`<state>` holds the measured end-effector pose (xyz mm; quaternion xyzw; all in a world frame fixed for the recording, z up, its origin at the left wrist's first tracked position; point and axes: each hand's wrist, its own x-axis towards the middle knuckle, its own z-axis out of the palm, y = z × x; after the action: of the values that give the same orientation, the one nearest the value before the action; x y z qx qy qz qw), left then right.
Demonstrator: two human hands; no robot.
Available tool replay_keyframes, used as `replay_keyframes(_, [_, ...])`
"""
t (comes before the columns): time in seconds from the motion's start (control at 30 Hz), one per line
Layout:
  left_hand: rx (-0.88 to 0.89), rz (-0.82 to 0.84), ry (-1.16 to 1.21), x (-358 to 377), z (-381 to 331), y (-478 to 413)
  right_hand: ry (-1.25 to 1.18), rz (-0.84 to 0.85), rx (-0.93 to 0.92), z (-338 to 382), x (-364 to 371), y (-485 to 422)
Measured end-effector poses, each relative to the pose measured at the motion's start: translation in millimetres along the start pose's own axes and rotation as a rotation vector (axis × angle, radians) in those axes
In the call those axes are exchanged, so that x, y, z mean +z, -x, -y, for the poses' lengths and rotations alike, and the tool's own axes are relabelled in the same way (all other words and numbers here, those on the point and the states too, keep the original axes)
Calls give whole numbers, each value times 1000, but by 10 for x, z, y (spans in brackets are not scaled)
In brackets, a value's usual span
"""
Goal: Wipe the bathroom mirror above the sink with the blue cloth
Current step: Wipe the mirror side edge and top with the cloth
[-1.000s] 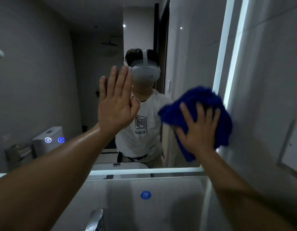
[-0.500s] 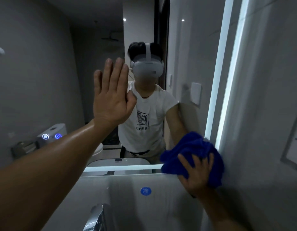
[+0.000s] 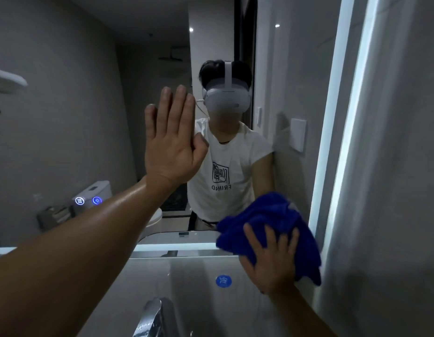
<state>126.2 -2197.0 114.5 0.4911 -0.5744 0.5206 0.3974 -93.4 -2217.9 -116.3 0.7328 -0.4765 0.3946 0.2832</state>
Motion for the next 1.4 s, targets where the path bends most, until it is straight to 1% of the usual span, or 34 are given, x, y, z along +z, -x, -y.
replay_keyframes(0.07, [0,-13,-10,5,6,-10,-59,9,-28,-3,56,148])
replay_keyframes(0.17, [1,-2,-17,-7,12,-11,-107,-78,-73,-99,-138,-190])
replay_keyframes(0.2, [0,8,-18,-14,11,-9,-89,-129,-41,-133,-248,-426])
replay_keyframes(0.33, [-4,22,4,-20,7,-2,-59,-261,264,-161,-734,-1395])
replay_keyframes(0.4, [-2,27,2,-12,16,3,-24,-267,306,-13,-766,-1485])
replay_keyframes(0.43, [-7,39,-1,-9,21,8,-3,-242,273,88,-709,-1399])
replay_keyframes(0.57, [-2,49,10,11,43,23,82,-56,-61,437,-165,-498])
replay_keyframes(0.6, [7,39,13,13,50,27,103,-32,-109,471,-34,-283])
replay_keyframes(0.63, [14,33,21,16,54,35,93,-19,-119,494,53,-119])
replay_keyframes(0.7, [25,21,42,23,55,31,-11,-34,-125,493,84,-1])
replay_keyframes(0.77, [31,16,62,2,63,22,-54,-39,-192,396,-26,-117])
replay_keyframes(0.8, [35,19,63,-9,74,20,-64,-36,-197,349,-137,-283])
replay_keyframes(0.83, [40,20,63,-16,86,10,-60,-62,-159,318,-286,-548])
replay_keyframes(0.87, [41,21,67,-34,92,-5,-44,-130,-88,292,-451,-872])
replay_keyframes(0.9, [40,23,76,-65,96,-19,-29,-194,5,285,-614,-1224])
replay_keyframes(0.97, [67,15,91,-139,158,-66,-15,-260,165,352,-919,-1815])
replay_keyframes(1.03, [156,-12,97,-230,312,-163,4,-293,241,477,-1038,-2055])
replay_keyframes(1.07, [194,-25,85,-269,418,-221,0,-295,240,534,-1001,-2016])
replay_keyframes(1.1, [213,-40,62,-301,540,-281,-1,-274,212,597,-907,-1882])
replay_keyframes(1.17, [193,-30,20,-345,750,-404,27,-191,55,679,-631,-1393])
replay_keyframes(1.23, [127,32,-13,-367,956,-562,87,-81,-141,708,-343,-895])
replay_keyframes(1.27, [92,45,-28,-386,1057,-638,96,-24,-205,691,-244,-704])
replay_keyframes(1.3, [60,35,-42,-407,1155,-709,65,26,-229,671,-190,-578])
replay_keyframes(1.33, [32,20,-49,-417,1235,-760,9,53,-238,653,-189,-536])
replay_keyframes(1.4, [-3,24,-37,-413,1302,-777,-75,9,-304,542,-273,-661])
